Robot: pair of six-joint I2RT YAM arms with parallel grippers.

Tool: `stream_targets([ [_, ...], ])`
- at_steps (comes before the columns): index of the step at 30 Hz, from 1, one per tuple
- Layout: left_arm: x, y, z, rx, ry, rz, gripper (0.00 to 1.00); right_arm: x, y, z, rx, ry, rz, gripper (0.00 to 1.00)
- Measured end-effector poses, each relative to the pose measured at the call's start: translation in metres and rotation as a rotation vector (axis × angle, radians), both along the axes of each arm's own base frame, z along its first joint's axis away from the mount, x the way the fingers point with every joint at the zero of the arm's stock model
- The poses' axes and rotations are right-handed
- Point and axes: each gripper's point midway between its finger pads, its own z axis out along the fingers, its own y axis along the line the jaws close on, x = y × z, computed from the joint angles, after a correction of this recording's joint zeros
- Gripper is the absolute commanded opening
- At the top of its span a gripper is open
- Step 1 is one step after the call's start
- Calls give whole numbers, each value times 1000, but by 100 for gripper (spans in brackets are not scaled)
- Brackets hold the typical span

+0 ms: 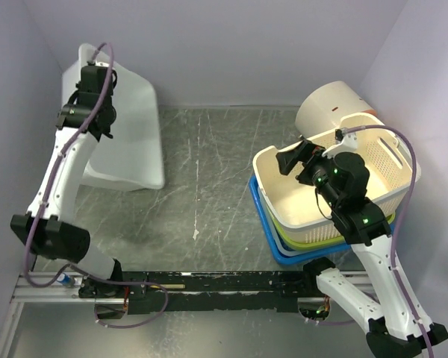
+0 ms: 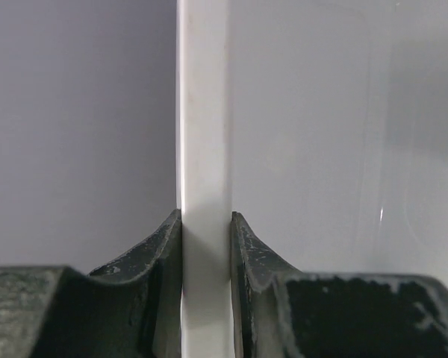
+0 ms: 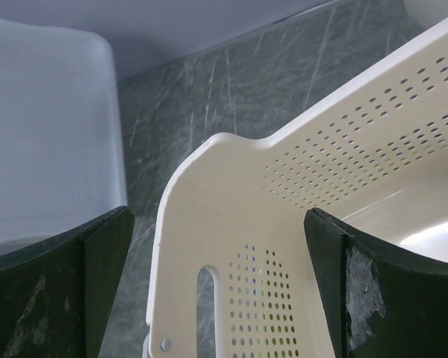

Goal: Turn the large container upside down

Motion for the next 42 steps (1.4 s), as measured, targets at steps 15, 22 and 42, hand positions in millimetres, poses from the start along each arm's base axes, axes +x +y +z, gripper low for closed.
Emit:
stream_targets([
  [15, 10, -53, 21, 901, -9, -88, 7, 2, 12, -15, 52, 42, 38, 100],
  [22, 5, -88, 4, 990, 55, -133, 7, -1, 12, -12, 58, 32, 40, 100],
  [42, 11, -219, -103, 1126, 87, -192, 68, -6, 5, -27, 30, 61, 15, 100],
])
